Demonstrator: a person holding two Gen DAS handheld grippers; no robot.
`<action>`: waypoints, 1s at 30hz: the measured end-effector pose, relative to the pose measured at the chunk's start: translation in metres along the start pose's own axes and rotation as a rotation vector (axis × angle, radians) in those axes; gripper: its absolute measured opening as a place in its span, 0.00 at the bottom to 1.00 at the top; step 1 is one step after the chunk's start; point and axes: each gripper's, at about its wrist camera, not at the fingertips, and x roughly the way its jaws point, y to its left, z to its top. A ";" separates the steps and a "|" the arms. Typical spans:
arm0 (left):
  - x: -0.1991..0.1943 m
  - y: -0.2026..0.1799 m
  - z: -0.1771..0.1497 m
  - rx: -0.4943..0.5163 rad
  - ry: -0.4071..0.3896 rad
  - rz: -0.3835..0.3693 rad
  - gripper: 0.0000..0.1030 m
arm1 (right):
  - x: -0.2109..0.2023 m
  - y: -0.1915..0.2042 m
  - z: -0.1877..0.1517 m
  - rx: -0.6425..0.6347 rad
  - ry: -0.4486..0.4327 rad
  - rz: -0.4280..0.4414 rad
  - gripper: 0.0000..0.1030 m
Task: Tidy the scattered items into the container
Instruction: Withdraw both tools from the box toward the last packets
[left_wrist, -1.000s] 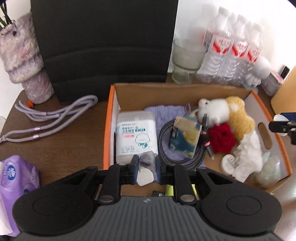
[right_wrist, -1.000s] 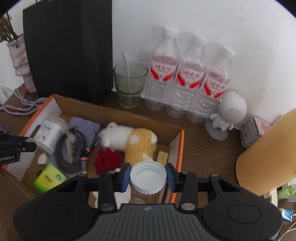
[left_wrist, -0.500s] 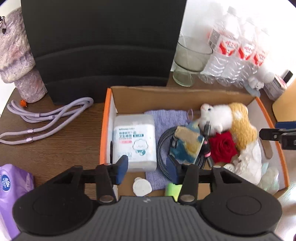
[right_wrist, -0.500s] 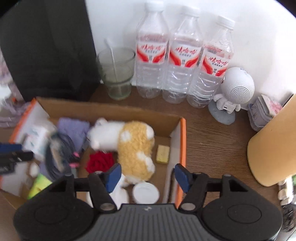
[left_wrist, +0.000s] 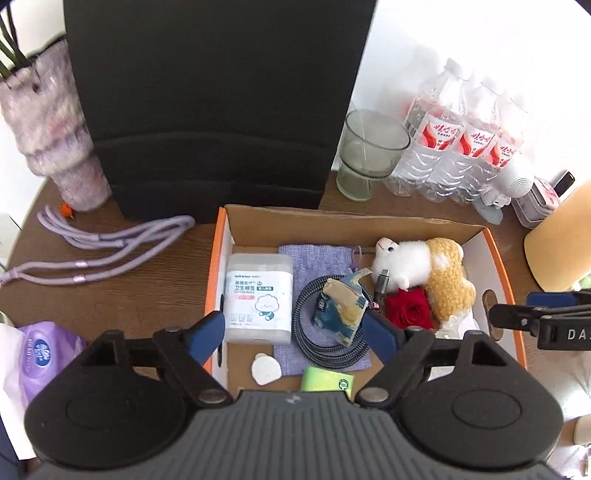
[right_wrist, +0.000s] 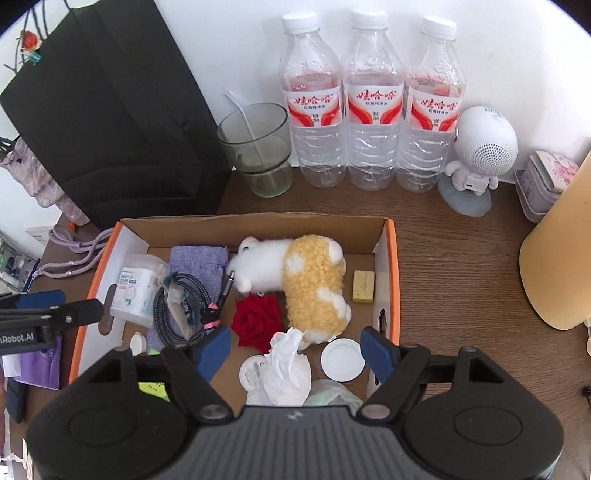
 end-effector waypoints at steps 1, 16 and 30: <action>-0.008 -0.004 -0.007 0.015 -0.063 0.031 0.82 | -0.004 0.003 -0.003 -0.019 -0.035 -0.013 0.76; -0.046 -0.024 -0.121 0.070 -0.717 0.040 0.99 | -0.026 0.018 -0.106 -0.173 -0.704 0.014 0.85; -0.116 -0.030 -0.310 0.132 -0.694 0.092 1.00 | -0.103 0.025 -0.290 -0.155 -0.734 -0.018 0.90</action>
